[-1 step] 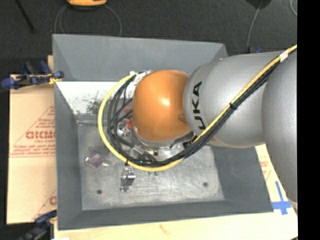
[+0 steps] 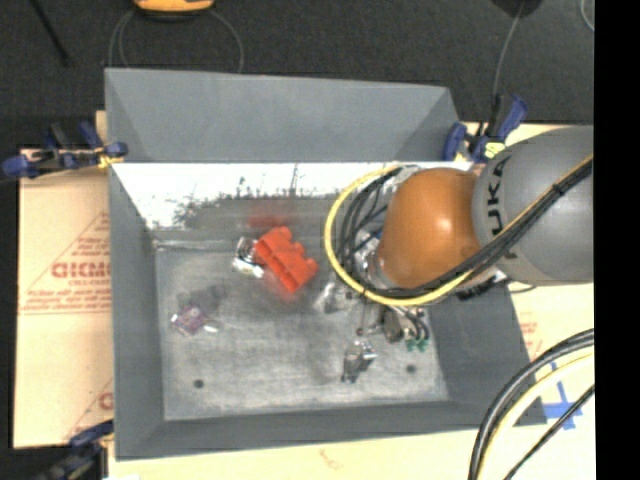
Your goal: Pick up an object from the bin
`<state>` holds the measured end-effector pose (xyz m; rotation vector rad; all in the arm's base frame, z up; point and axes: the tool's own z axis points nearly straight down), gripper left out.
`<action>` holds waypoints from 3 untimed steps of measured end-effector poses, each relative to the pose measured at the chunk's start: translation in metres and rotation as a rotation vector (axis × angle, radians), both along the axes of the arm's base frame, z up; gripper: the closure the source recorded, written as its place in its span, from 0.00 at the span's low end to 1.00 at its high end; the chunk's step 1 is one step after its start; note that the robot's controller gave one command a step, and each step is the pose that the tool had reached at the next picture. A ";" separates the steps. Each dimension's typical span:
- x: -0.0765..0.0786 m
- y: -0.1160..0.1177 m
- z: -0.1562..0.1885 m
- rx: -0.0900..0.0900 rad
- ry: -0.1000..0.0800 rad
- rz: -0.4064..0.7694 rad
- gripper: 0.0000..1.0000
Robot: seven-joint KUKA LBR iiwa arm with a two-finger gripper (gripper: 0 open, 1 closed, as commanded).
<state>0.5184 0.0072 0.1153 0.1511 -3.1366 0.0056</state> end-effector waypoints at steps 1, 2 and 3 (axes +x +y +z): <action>0.038 0.036 -0.004 0.004 -0.008 0.052 0.00; 0.087 0.035 0.001 0.003 -0.007 0.263 0.00; 0.115 -0.019 -0.017 0.002 -0.004 -0.051 0.00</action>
Offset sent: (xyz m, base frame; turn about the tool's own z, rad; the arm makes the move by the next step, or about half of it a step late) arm 0.0353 0.0355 -0.0045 -0.0531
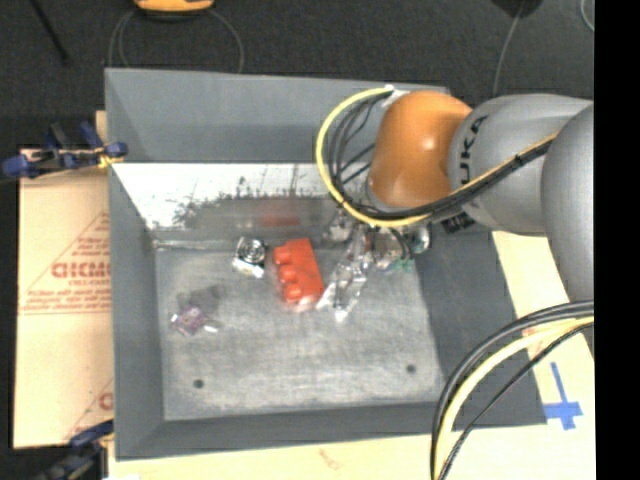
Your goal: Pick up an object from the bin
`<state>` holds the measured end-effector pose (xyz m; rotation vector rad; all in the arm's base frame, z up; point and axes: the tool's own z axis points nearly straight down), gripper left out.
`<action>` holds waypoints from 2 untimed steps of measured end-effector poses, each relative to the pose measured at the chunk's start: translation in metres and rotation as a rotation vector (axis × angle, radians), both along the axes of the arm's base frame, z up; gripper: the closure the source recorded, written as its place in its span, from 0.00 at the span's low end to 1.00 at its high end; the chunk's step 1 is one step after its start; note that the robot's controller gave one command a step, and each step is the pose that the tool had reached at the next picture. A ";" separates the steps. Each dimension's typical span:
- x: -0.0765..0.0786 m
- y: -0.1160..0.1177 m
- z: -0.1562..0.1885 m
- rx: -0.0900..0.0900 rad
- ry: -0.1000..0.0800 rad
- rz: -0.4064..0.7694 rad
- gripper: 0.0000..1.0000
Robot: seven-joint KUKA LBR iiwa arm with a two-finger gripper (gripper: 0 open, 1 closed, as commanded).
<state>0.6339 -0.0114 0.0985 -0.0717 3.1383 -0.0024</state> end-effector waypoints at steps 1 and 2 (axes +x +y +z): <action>0.002 0.075 -0.023 0.001 -0.014 0.209 0.00; 0.004 0.075 -0.021 0.003 -0.017 0.203 1.00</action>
Offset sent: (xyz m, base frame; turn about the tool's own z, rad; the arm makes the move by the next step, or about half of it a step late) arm -0.0028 0.0754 -0.0285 -0.2107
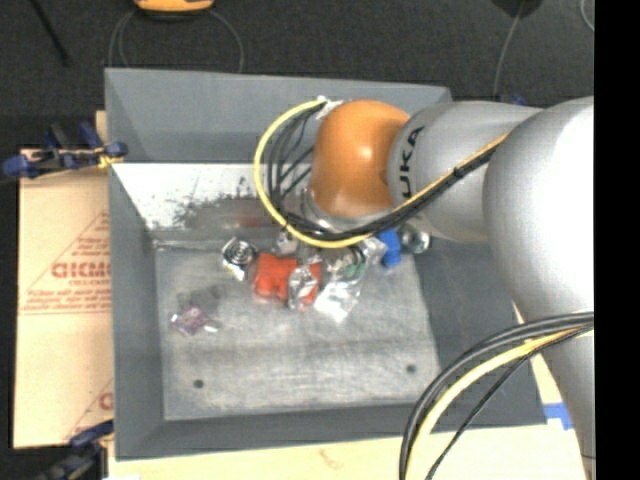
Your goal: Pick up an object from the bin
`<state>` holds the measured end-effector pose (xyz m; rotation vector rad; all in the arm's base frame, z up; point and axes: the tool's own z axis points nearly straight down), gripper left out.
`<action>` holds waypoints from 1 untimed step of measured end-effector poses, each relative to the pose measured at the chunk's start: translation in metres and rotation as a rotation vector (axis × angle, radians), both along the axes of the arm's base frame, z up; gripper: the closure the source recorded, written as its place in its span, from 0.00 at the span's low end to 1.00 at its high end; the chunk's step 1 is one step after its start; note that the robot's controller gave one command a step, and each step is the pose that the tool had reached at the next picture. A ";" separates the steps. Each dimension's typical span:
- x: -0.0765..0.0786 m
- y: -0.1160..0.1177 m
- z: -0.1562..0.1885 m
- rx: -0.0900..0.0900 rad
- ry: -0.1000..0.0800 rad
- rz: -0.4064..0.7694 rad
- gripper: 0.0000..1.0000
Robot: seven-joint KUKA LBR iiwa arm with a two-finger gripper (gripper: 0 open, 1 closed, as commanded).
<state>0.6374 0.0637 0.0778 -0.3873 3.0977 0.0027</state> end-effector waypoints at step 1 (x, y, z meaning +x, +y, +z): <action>0.002 0.010 0.174 -0.008 0.006 0.286 1.00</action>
Offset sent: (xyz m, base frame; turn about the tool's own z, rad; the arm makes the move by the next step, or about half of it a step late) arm -0.0003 0.0101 0.1686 -0.2879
